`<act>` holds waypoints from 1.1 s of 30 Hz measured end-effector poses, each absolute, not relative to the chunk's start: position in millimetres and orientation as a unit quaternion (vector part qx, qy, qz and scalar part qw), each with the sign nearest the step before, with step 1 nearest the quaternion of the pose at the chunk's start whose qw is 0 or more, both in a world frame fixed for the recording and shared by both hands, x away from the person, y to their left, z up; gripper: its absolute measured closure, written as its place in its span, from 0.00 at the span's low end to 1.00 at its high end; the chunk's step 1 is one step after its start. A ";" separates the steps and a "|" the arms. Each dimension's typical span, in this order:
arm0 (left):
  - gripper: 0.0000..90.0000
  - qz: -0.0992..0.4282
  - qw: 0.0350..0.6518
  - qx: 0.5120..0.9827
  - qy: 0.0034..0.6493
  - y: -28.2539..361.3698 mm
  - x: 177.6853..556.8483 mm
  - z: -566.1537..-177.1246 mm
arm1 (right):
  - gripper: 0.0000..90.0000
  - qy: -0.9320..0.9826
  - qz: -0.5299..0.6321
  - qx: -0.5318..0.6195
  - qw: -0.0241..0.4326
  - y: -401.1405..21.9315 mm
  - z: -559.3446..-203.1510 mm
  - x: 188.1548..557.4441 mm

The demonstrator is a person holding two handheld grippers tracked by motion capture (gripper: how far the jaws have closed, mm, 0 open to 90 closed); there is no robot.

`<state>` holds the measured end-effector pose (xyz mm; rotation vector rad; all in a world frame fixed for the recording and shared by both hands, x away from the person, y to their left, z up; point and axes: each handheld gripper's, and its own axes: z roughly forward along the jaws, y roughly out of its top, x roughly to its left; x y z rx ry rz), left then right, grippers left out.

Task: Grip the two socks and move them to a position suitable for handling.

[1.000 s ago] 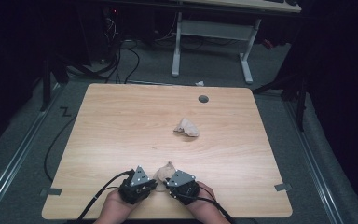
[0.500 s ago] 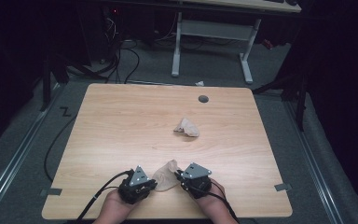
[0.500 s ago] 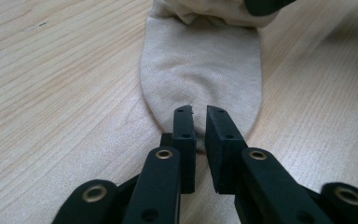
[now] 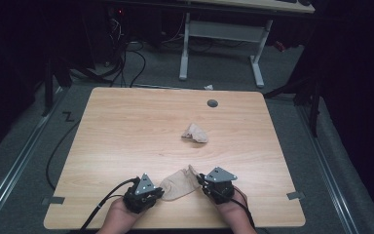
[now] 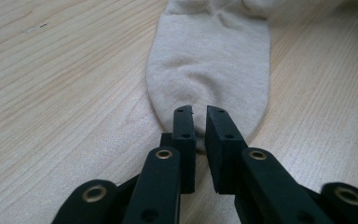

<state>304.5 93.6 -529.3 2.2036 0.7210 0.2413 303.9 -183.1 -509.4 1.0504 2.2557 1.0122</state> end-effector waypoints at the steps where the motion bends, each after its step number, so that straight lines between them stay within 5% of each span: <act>1: 0.91 0.095 0.394 0.869 0.284 93.9 304.5 -529.3 | 0.91 0.817 0.362 0.387 0.227 -187.9 -510.3 304.9; 16: 0.86 0.112 0.384 0.871 0.284 103.1 307.4 -528.4 | 0.91 0.796 0.364 0.420 0.239 -206.7 -510.0 312.0; 33: 0.85 0.108 0.367 0.875 0.296 120.6 303.1 -525.1 | 0.92 0.843 0.337 0.377 0.183 -180.8 -525.1 303.5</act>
